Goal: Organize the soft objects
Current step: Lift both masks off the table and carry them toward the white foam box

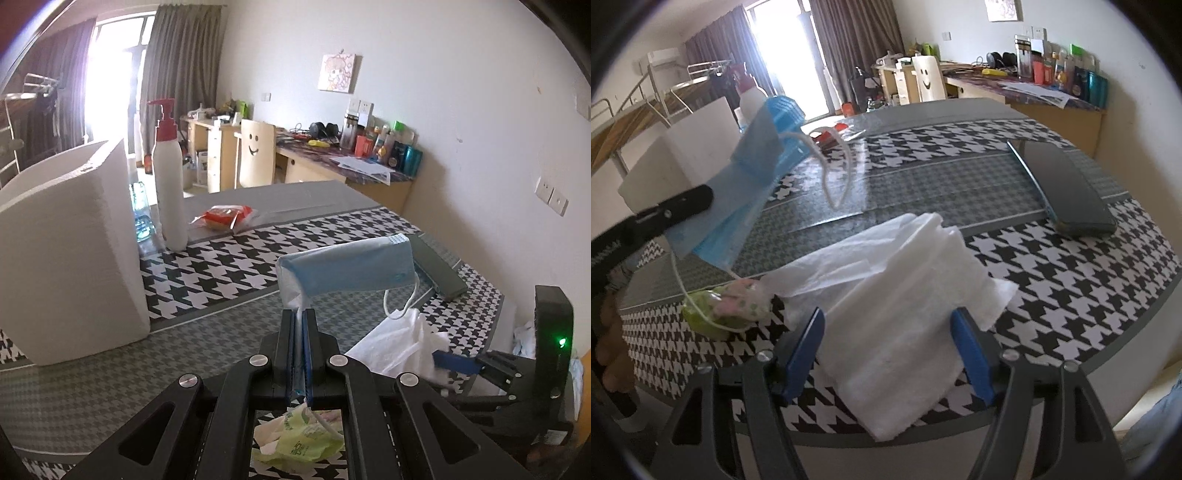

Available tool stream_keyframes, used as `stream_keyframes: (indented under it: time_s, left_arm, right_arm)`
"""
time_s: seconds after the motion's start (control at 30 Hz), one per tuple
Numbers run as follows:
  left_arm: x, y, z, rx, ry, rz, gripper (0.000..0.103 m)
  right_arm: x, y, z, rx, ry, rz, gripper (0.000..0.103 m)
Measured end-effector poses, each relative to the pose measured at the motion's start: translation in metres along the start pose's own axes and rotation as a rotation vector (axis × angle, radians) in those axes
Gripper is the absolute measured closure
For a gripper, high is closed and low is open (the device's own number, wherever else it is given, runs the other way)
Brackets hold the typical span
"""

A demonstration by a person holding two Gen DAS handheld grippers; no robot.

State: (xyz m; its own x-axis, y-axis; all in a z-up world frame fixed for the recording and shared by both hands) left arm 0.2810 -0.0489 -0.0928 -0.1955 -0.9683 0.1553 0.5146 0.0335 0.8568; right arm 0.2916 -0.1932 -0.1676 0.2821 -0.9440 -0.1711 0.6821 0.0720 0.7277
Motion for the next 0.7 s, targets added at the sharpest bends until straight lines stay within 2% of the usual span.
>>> stream_keyframes:
  time_s: [0.03, 0.07, 0.13, 0.23, 0.3, 0.47, 0.7]
  left_arm:
    - [0.0, 0.0, 0.0, 0.001, -0.001, 0.001, 0.099]
    - [0.0, 0.001, 0.001, 0.002, -0.003, 0.001, 0.099]
    - [0.0, 0.002, 0.001, 0.005, -0.005, 0.004, 0.099]
    - [0.0, 0.003, 0.002, 0.008, -0.005, 0.006, 0.099]
    - [-0.001, 0.004, 0.004, 0.013, -0.005, 0.008, 0.099]
    - [0.0, 0.012, 0.012, 0.04, -0.007, 0.007, 0.099]
    - [-0.001, 0.024, 0.023, 0.076, -0.006, 0.016, 0.099]
  right_arm:
    - [0.0, 0.0, -0.001, 0.001, -0.014, 0.008, 0.05]
    - [0.001, 0.001, -0.002, -0.001, -0.036, 0.021, 0.058]
    - [0.002, 0.001, -0.004, -0.017, -0.032, 0.022, 0.088]
    - [0.001, 0.001, -0.004, -0.012, -0.023, 0.027, 0.096]
    - [-0.003, 0.003, 0.001, 0.007, 0.019, 0.017, 0.097]
    - [-0.01, 0.019, 0.02, 0.076, 0.088, -0.001, 0.098]
    - [-0.015, 0.04, 0.042, 0.144, 0.115, 0.001, 0.098]
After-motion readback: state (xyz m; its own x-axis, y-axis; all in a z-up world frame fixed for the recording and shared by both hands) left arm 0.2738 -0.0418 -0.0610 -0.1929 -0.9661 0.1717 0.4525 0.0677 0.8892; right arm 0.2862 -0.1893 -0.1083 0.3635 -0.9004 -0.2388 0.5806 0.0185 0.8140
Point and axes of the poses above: each gripper's, at about its wrist camera, not at the fingertips, and z roughly against the way its jaws point, x to its right, y to its top, the point moved 9 cm from there along -z, roughly the way its jaws point, and after that the axes turned 7 degrees about x, right-handed, at the moved point
